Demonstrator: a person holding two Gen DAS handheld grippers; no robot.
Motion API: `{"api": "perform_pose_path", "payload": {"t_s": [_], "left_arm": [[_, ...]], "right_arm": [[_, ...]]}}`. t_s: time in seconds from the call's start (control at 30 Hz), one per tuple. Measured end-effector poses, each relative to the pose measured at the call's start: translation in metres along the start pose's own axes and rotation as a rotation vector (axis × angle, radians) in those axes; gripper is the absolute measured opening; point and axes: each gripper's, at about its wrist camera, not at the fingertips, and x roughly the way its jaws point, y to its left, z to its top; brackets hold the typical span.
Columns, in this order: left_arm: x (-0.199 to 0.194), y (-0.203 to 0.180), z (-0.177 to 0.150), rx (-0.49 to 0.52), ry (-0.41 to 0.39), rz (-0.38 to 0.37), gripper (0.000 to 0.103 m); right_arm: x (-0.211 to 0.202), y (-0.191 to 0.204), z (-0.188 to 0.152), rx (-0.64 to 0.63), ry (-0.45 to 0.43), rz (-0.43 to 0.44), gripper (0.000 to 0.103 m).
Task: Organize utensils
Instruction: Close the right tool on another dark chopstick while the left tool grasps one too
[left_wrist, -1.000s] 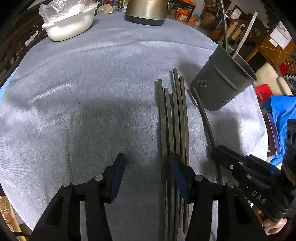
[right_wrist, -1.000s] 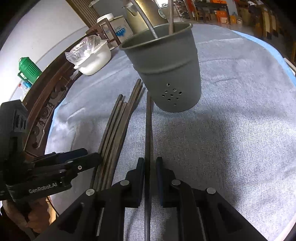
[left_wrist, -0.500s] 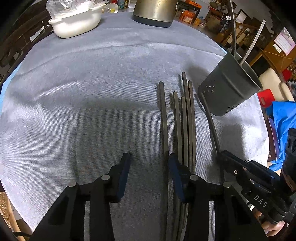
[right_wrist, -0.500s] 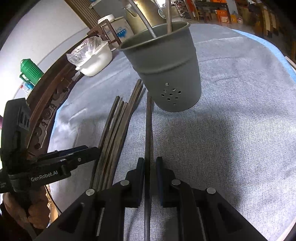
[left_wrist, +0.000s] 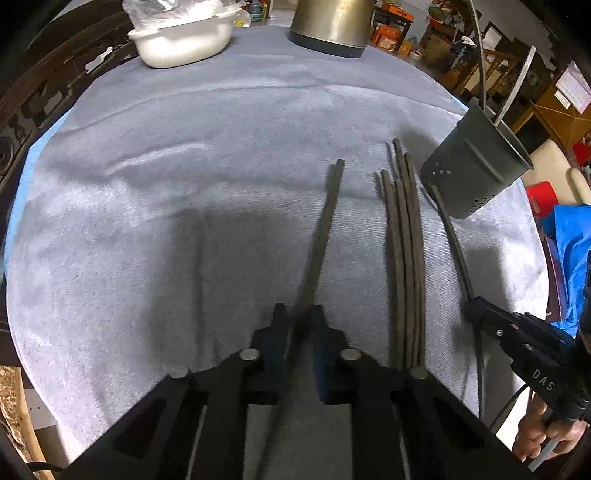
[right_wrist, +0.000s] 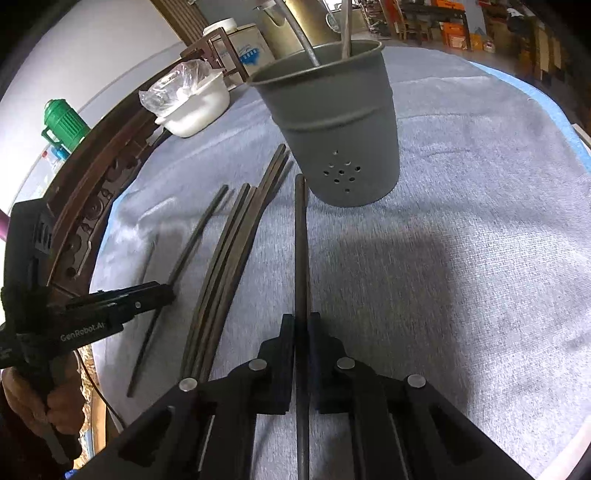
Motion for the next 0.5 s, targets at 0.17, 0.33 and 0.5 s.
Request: {"api": "perform_pose_path", "payload": {"t_s": [0.17,0.33,0.5], "left_arm": [[-0.007,0.011,-0.015,-0.049,0.028,-0.034,0.009],[-0.012,0.015,-0.025,-0.047,0.082,-0.045,0.011],[-0.004,0.007,0.0,-0.051,0.102,-0.042,0.036]], "right_arm": [[-0.005,0.0,-0.007,-0.001,0.036,-0.001,0.009],[-0.01,0.002,-0.015,-0.025,0.092,-0.009,0.01],[0.002,0.007,0.007,-0.011,0.115,-0.034,0.015]]}}
